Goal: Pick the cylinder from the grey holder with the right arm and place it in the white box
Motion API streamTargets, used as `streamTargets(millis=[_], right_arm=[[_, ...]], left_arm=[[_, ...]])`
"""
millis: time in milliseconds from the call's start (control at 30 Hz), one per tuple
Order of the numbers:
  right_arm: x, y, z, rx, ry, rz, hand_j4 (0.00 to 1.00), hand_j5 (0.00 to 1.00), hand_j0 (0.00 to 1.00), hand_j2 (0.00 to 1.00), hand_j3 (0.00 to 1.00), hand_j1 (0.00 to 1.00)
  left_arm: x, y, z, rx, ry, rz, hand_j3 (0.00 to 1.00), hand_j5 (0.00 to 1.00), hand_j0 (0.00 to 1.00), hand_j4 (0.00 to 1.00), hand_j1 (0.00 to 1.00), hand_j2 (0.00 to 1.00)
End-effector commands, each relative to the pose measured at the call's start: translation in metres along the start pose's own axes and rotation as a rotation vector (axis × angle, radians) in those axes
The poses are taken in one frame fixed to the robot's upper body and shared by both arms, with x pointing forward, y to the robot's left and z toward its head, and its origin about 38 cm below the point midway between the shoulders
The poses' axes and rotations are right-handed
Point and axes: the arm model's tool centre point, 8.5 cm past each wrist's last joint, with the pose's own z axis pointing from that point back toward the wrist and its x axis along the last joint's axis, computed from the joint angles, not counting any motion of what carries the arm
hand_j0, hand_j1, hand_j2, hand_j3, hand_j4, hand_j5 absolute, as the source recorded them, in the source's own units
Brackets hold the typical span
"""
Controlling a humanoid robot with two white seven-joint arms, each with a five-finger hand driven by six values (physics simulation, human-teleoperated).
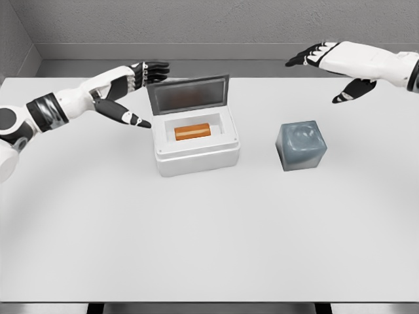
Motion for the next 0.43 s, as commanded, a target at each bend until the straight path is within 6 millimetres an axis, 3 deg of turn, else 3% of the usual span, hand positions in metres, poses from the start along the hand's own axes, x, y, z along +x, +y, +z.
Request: streamTargets(millis=[0,100,133,167,233,300,400], right_arm=[[0.001,-0.001,-0.001,-0.005,-0.002,-0.005,1.0,1.0,1.0,1.0,1.0,1.0],[-0.001,-0.015,0.003,-0.022,0.004,0.019,1.0,1.0,1.0,1.0,1.0,1.0],[-0.002,0.001,0.004,0.0,0.007,-0.005,1.0,1.0,1.0,1.0,1.0,1.0],[-0.002,0.003,0.005,0.006,0.01,-0.006,1.0,1.0,1.0,1.0,1.0,1.0],[0.0,0.005,0.001,0.009,0.0,-0.01,1.0,1.0,1.0,1.0,1.0,1.0],[0.002,0.008,-0.002,0.015,-0.007,-0.012,1.0,1.0,1.0,1.0,1.0,1.0],[0.003,0.011,-0.003,0.026,-0.01,-0.012,1.0,1.0,1.0,1.0,1.0,1.0]], left_arm=[[0.01,-0.003,0.001,-0.018,-0.023,-0.011,1.0,1.0,1.0,1.0,1.0,1.0],[0.021,-0.005,0.012,-0.039,-0.026,-0.033,1.0,1.0,1.0,1.0,1.0,1.0],[0.021,-0.005,0.013,-0.04,-0.026,-0.032,1.0,1.0,1.0,1.0,1.0,1.0],[0.021,-0.004,0.014,-0.038,-0.023,-0.032,1.0,1.0,1.0,1.0,1.0,1.0],[0.008,0.005,0.024,-0.004,0.019,-0.037,1.0,1.0,1.0,1.0,1.0,1.0],[-0.014,0.021,0.048,0.035,0.128,-0.104,1.0,1.0,1.0,1.0,1.0,1.0],[-0.022,0.027,0.058,0.06,0.127,-0.119,1.0,1.0,1.0,1.0,1.0,1.0]])
